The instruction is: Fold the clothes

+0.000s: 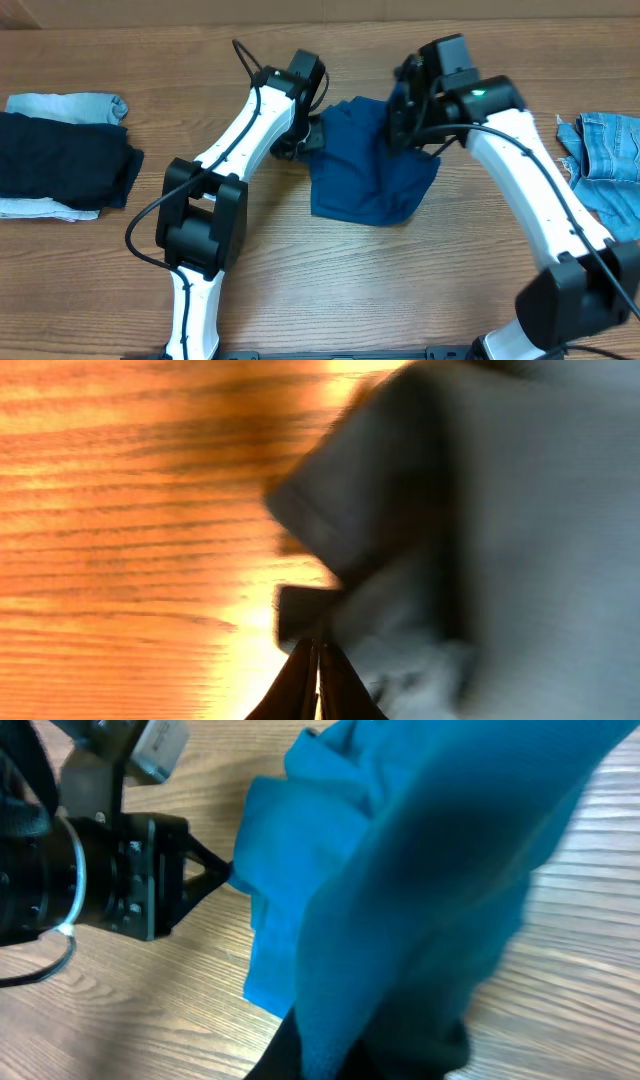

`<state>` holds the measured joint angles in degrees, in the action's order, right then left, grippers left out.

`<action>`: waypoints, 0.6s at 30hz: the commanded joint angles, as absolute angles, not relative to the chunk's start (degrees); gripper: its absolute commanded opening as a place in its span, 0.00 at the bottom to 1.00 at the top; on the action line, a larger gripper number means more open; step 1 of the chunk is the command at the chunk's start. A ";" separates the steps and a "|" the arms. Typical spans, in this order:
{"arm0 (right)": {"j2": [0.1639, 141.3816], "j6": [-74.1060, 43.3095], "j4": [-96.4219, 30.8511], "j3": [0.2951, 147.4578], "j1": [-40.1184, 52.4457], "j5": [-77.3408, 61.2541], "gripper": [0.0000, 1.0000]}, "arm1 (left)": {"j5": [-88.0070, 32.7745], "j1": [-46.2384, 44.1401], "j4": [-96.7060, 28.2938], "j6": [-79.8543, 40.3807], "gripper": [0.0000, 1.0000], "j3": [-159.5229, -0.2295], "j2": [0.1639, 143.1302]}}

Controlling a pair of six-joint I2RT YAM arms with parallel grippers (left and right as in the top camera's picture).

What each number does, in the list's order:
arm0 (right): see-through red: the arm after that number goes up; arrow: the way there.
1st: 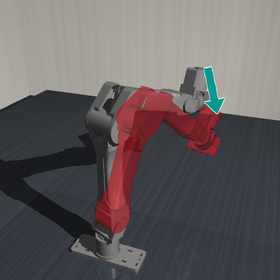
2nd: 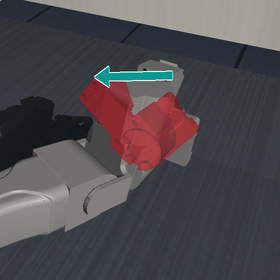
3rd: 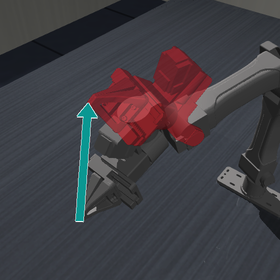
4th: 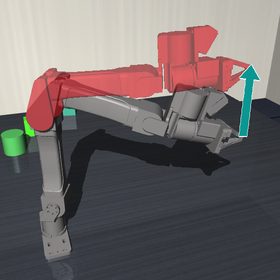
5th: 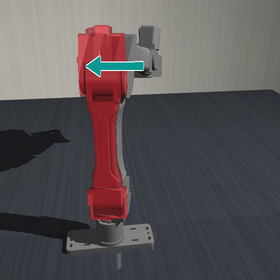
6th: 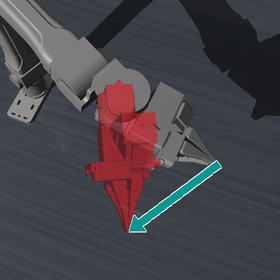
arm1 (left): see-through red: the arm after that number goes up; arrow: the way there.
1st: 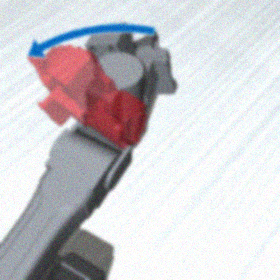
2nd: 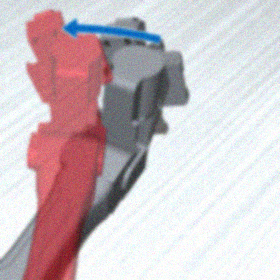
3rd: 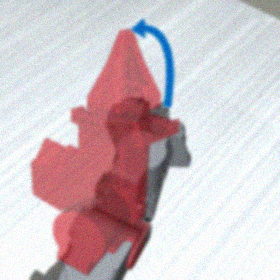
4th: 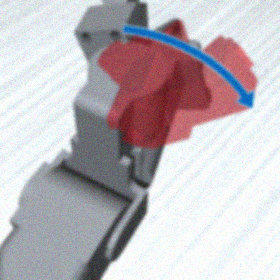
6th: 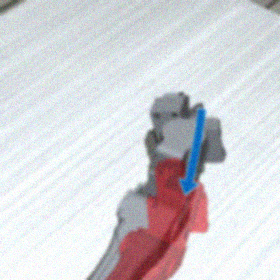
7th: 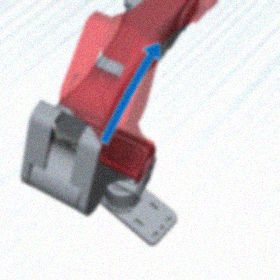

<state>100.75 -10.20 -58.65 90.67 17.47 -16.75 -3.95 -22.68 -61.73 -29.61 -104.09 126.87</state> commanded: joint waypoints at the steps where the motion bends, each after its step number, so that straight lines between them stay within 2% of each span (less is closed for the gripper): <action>1: 104.31 -12.51 -54.63 91.02 20.78 -18.11 0.04 | -2.33 -20.84 -60.36 -29.56 0.06 -99.07 127.28; 8: 111.28 -18.15 -48.53 91.00 25.47 -18.15 0.07 | -2.07 -20.47 -61.71 -29.56 0.05 -98.39 127.28; 13: 117.69 -18.31 -46.13 91.00 28.05 -18.17 0.09 | 1.06 -18.52 -67.05 -32.62 0.04 -98.41 126.87; 16: 117.91 -18.31 -43.38 91.05 29.82 -18.24 0.48 | 3.18 -15.59 -69.97 -32.82 0.05 -98.52 123.79; 17: 117.89 -18.17 -43.31 91.35 30.04 -18.37 0.55 | 3.20 -14.46 -70.32 -32.75 0.05 -98.52 121.95; 18: 117.60 -17.10 -43.59 92.23 30.04 -19.33 0.55 | 3.42 -13.04 -70.26 -32.12 0.07 -98.52 119.11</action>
